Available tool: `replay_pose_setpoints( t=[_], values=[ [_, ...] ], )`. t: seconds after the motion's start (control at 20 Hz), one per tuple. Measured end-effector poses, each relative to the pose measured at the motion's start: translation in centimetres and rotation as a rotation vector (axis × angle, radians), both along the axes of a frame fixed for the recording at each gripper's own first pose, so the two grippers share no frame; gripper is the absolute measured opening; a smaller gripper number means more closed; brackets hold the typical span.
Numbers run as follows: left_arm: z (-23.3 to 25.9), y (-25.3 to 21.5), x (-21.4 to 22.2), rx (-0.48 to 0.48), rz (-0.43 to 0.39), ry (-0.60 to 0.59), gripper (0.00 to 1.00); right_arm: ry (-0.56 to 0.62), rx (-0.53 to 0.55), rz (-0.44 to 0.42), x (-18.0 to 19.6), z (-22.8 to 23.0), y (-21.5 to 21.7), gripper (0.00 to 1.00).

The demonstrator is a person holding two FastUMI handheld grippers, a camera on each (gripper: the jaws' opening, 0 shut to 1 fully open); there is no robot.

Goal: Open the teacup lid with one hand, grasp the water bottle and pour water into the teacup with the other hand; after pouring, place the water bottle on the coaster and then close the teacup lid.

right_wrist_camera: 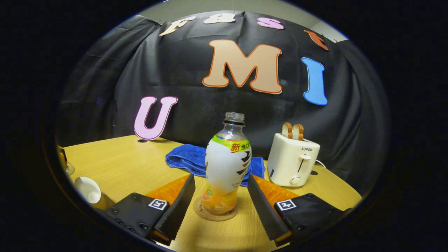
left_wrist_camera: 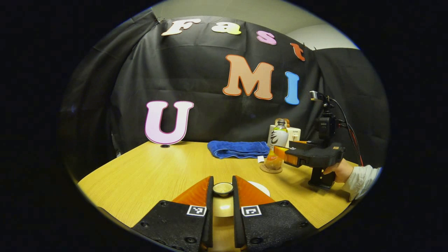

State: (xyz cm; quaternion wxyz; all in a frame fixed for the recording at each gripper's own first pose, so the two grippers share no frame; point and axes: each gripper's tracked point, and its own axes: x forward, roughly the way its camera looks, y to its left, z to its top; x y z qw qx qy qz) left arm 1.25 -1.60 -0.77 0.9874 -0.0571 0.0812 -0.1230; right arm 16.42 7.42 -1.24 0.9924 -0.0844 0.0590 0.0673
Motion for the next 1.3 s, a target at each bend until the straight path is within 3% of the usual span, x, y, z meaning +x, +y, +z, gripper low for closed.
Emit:
replay_pose_setpoints(
  t=[0.15, 0.2, 0.25, 0.5, 1.3],
  values=[
    [-0.1, -0.7, 0.7, 0.005, -0.013, 0.009, 0.22, -0.026, -0.016, 0.001, -1.7, 1.0, -0.6, 0.97],
    [-0.2, -0.8, 1.0, 0.012, -0.014, 0.007, 0.22, -0.038, -0.013, 0.001, -2.3, 1.4, -0.8, 0.93],
    [-0.1, -1.0, 1.2, 0.016, -0.015, 0.005, 0.22, -0.046, -0.006, 0.000, -2.8, 1.8, -1.0, 0.99],
    [-0.5, -2.8, 1.8, 0.020, -0.052, -0.007, 0.22, -0.067, 0.051, -0.018, -4.7, 3.3, -2.2, 0.99],
    [-2.2, -5.4, 2.4, 0.045, -0.096, -0.015, 0.23, -0.080, 0.093, -0.047, -5.7, 4.1, -4.2, 0.98]
  ],
)
